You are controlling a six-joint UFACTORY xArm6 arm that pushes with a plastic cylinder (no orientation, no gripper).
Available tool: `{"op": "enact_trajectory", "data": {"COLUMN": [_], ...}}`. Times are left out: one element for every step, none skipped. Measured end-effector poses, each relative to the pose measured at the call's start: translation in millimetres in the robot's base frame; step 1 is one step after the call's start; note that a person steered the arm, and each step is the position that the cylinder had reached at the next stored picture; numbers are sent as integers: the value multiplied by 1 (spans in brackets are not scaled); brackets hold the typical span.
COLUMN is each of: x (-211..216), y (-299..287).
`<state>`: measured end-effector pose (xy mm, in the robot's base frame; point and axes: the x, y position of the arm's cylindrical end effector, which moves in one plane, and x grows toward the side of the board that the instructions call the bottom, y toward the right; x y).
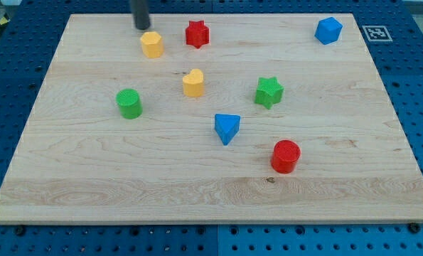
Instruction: Slide the red star closer to the blue cube
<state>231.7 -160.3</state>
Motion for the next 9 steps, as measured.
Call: {"op": "enact_trajectory", "data": {"x": [1,1,10,24,38,58,79,99,119], "y": [10,40,77,115,155,185,209,234,256]}}
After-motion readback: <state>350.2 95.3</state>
